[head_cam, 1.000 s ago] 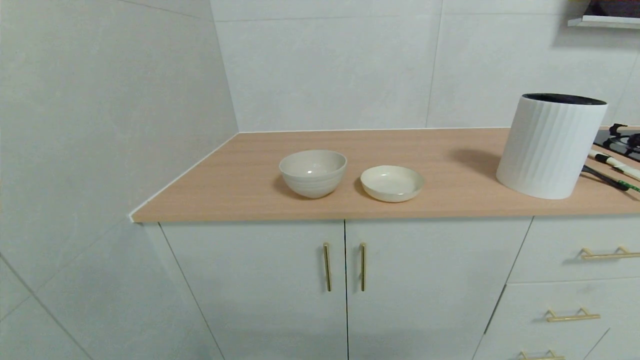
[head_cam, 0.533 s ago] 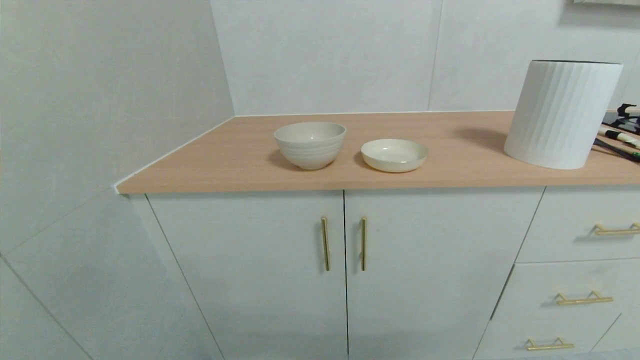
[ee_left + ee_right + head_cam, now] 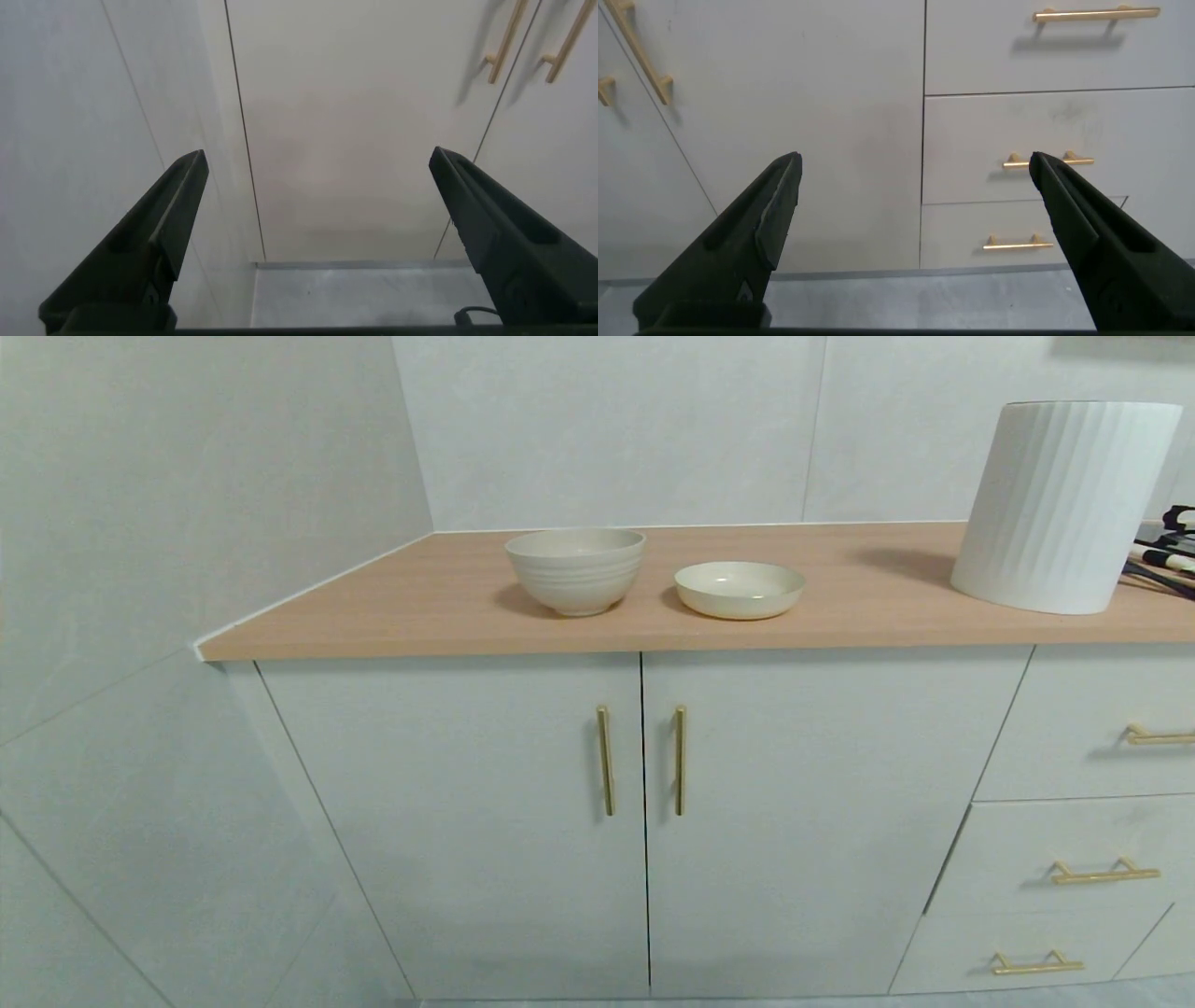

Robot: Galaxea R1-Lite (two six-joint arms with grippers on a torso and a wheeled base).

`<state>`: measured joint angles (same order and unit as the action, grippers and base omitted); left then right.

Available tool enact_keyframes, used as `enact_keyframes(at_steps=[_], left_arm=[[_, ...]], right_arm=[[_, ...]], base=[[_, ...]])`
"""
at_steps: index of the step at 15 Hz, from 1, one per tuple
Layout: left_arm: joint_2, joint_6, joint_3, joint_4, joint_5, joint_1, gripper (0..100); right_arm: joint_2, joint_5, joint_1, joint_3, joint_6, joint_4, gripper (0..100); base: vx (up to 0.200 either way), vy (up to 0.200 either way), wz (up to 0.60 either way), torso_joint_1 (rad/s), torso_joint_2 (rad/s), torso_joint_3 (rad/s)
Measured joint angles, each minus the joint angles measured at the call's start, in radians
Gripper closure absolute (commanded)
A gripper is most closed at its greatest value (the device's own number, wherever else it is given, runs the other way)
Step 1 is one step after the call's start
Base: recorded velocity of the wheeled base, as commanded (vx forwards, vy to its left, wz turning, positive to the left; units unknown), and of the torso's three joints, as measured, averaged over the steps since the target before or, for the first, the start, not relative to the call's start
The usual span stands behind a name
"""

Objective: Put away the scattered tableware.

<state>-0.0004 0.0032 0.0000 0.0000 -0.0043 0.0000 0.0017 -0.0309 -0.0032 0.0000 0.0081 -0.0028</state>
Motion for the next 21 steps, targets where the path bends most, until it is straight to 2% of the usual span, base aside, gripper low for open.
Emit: enact_keyframes(at_steps=[3, 6, 21], left_arm=[[0.000, 0.000, 0.000, 0.000, 0.000, 0.000, 0], [0.000, -0.001, 0.000, 0.000, 0.000, 0.000, 0], [0.000, -0.001, 0.000, 0.000, 0.000, 0.000, 0]], right_arm=[[0.000, 0.000, 0.000, 0.000, 0.000, 0.000, 0], [0.000, 0.000, 0.000, 0.000, 0.000, 0.000, 0], [-0.001, 0.002, 0.000, -0.004, -0.004, -0.004, 0]], base=[[0.000, 0.000, 0.00, 0.000, 0.00, 0.000], [0.000, 0.200, 0.00, 0.001, 0.00, 0.009], [0.000, 0.000, 0.00, 0.000, 0.00, 0.000]])
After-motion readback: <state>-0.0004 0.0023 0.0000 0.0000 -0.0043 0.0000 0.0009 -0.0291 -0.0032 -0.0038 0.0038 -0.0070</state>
